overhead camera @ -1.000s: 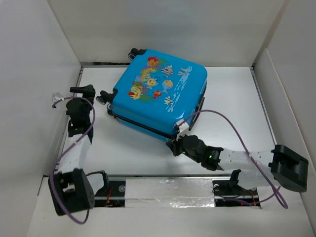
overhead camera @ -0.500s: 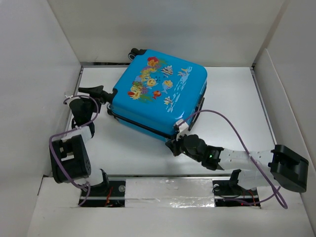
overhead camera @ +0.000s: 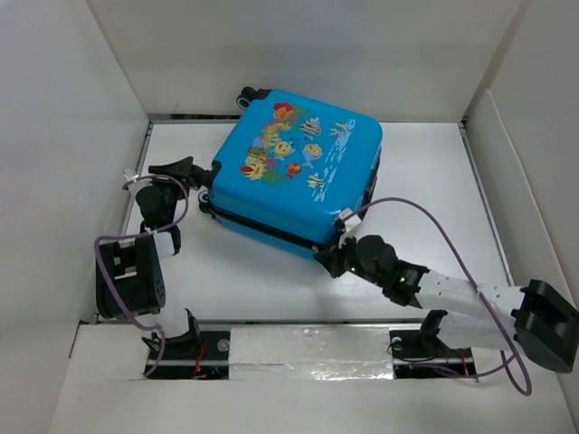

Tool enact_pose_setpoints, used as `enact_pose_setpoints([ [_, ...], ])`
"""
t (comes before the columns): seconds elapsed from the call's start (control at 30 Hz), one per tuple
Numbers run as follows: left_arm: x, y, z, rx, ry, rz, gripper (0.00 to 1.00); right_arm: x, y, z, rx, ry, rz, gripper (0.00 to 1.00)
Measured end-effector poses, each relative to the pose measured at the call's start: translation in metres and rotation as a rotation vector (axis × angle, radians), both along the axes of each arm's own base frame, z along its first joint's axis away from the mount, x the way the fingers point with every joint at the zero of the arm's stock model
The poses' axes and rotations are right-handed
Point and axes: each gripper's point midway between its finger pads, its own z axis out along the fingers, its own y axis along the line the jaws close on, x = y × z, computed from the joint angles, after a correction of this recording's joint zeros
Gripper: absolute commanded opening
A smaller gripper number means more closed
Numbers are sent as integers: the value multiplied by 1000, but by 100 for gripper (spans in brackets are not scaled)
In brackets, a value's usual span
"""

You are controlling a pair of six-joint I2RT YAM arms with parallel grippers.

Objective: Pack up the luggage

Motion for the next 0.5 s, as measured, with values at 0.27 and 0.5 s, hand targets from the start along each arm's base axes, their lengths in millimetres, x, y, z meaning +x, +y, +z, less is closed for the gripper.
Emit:
enact_pose_setpoints([
  [0.27, -40, -54, 13, 165, -36, 13, 0, 24, -48, 0, -77, 10, -86, 0],
  [0.5, -98, -141, 30, 208, -133, -172, 0, 51, -92, -5, -165, 30, -200, 0],
])
